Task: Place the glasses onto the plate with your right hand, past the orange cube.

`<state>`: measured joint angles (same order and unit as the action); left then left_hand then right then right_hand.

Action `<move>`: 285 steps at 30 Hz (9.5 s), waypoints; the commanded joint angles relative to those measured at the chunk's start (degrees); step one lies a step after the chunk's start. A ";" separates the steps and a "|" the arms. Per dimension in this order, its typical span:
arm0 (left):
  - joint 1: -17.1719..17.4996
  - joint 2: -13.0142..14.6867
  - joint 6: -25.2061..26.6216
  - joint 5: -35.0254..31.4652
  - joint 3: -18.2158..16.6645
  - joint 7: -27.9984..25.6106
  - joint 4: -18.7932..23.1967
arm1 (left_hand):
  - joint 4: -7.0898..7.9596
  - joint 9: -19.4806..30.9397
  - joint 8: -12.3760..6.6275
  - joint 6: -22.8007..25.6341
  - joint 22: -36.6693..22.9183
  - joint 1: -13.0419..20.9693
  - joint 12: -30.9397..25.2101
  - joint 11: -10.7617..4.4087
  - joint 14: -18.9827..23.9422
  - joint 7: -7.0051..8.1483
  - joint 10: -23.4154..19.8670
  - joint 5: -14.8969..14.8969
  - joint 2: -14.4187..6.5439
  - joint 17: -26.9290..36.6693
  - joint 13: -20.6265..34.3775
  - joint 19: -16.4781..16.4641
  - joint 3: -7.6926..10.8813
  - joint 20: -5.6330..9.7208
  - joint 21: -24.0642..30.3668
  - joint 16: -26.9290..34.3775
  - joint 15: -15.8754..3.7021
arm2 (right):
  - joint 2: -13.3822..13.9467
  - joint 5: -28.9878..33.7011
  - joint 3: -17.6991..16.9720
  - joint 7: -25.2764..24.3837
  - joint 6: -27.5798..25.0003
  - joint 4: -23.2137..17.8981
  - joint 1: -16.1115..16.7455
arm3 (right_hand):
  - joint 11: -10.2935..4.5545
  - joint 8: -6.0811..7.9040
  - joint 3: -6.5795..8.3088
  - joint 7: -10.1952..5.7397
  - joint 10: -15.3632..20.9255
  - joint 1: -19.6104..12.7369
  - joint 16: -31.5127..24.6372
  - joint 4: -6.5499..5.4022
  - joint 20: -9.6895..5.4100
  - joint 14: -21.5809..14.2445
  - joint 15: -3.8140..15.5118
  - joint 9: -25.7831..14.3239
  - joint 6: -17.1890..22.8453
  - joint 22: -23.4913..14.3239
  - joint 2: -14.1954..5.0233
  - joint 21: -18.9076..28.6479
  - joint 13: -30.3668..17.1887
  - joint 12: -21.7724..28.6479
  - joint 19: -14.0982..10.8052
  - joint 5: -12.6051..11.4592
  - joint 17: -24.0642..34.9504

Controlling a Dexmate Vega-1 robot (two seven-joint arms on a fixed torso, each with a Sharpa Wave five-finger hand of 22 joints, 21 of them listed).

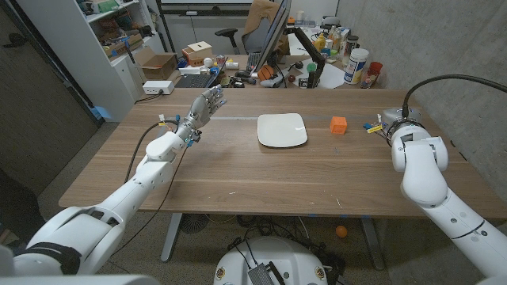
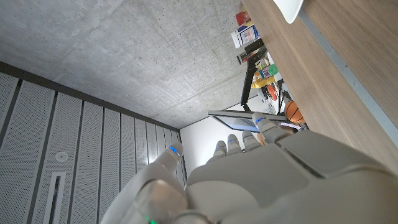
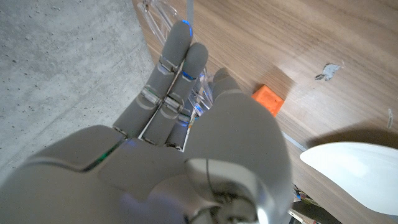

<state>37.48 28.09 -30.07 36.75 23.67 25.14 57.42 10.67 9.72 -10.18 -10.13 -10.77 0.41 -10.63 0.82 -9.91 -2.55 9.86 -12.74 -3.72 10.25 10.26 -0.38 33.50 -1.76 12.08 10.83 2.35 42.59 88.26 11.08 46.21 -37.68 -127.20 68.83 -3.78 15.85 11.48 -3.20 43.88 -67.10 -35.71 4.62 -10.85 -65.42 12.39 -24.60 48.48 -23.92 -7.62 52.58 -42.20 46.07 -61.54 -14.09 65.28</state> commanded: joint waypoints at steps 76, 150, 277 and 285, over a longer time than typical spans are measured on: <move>11.51 8.07 -0.36 2.04 -8.33 -11.37 11.73 | 0.01 0.26 -0.27 0.64 -0.14 0.20 -0.41 0.48 -1.23 -0.22 1.11 -0.45 -6.30 0.22 0.20 0.42 -0.50 -1.18 0.26 0.02 0.54 | 1.00 -13.79 25.63 -22.71 22.30 10.65 -31.00 | -1.48 1.14 0.72 -0.28 3.27 -3.17 2.16 0.02 -1.69 -1.77 0.13 -0.49 2.91 2.17 -1.62 6.26 -1.38 1.58 3.53 0.17 3.09; 14.01 8.76 -1.08 3.10 -9.18 -10.26 12.65 | -0.03 0.26 -0.23 0.70 -0.13 0.21 -0.46 0.37 -1.20 -0.27 1.16 -0.48 -6.22 0.21 0.18 0.41 -0.64 -1.22 0.28 0.02 0.58 | -8.16 -20.32 41.69 -29.91 29.15 32.89 -46.97 | -1.36 1.73 0.23 -0.33 3.34 -3.44 4.45 -0.27 -1.69 -1.83 0.04 -1.12 3.87 4.58 -1.38 11.30 -1.91 1.24 7.32 -0.34 2.98; 11.22 7.30 -1.51 4.30 -8.60 -6.69 5.51 | -0.06 0.26 -0.19 0.51 -0.13 0.30 -0.46 0.43 -1.29 -0.39 1.38 -0.53 -6.37 0.20 0.18 0.30 -0.67 -1.23 0.32 -0.02 0.72 | -17.26 -20.19 58.47 -22.92 21.85 50.89 -56.92 | -0.63 -5.39 -26.08 -4.53 -7.66 18.04 16.12 -13.64 3.17 8.84 -0.52 11.30 -28.87 14.31 10.71 14.87 7.07 -5.38 13.49 -17.36 -10.13; 10.98 7.15 -1.58 4.40 -8.52 -6.34 5.20 | -0.06 0.26 -0.19 0.48 -0.13 0.31 -0.47 0.39 -1.27 -0.30 1.35 -0.54 -6.36 0.20 0.18 0.28 -0.65 -1.25 0.33 -0.01 0.72 | -16.87 -19.54 58.43 -22.59 21.57 50.37 -56.82 | -0.46 -4.40 -29.91 -4.71 -17.92 17.82 23.28 -13.01 5.28 15.27 -1.28 12.73 -29.41 14.25 10.38 9.67 12.40 -13.82 14.89 -19.22 -18.04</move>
<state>48.84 35.50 -31.49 41.01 14.99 18.37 63.12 10.66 9.72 -10.18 -9.62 -10.77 0.41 -10.63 0.82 -9.83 -2.65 9.86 -12.93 -3.72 10.25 10.26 0.02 33.02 -2.36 12.08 10.83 2.84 25.27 67.70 69.38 22.89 -15.40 -76.18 12.02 -4.00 10.87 -17.61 -7.77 28.14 -49.31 -13.34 -8.44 -5.53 -51.28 7.02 -11.98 19.42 -9.59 3.00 63.12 -30.83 34.29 -46.80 -32.80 48.56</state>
